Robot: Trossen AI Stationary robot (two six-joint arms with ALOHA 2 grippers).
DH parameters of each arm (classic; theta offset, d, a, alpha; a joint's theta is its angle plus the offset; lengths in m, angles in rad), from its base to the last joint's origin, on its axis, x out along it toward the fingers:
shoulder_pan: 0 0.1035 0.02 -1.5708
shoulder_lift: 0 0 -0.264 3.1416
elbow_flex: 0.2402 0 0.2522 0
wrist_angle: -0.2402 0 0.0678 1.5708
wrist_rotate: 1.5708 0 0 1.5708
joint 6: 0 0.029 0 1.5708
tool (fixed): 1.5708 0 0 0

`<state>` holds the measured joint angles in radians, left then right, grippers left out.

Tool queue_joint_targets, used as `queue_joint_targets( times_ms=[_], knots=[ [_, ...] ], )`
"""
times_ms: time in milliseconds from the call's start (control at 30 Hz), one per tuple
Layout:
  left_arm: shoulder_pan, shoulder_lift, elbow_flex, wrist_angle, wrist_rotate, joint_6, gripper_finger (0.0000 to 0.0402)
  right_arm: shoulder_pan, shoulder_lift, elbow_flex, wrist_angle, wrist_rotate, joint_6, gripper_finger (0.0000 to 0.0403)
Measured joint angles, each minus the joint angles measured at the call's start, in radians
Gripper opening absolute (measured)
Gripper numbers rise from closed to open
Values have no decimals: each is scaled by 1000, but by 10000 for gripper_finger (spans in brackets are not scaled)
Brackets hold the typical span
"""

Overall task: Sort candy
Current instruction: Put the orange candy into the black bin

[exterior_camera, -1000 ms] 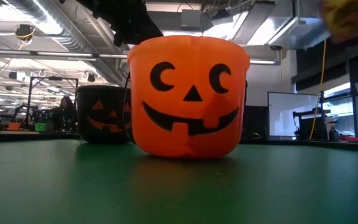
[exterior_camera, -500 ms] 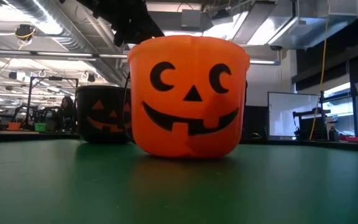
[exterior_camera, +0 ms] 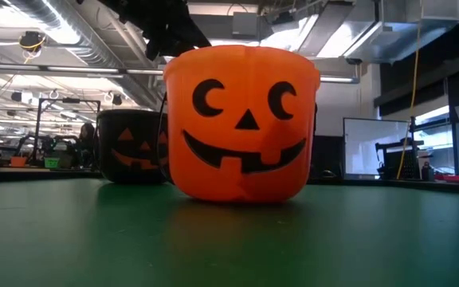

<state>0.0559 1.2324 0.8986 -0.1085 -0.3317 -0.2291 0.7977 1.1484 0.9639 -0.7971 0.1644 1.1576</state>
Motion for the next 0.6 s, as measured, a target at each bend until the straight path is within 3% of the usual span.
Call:
queue_joint_targets(
  times_ms=[133, 200, 467, 600],
  knots=[
    [0, 0, 0, 0, 0, 0, 174, -153, -1, 16, 63, 288, -247, 147],
    [0, 0, 0, 0, 0, 0, 174, -253, 3, 16, 90, 368, -356, 147],
    [0, 0, 0, -3, 0, 3, 174, -803, 140, 16, 186, 274, -725, 147],
    [0, 0, 0, -4, 0, 3, 174, -1032, 254, 16, 326, 90, -857, 147]
  ],
)
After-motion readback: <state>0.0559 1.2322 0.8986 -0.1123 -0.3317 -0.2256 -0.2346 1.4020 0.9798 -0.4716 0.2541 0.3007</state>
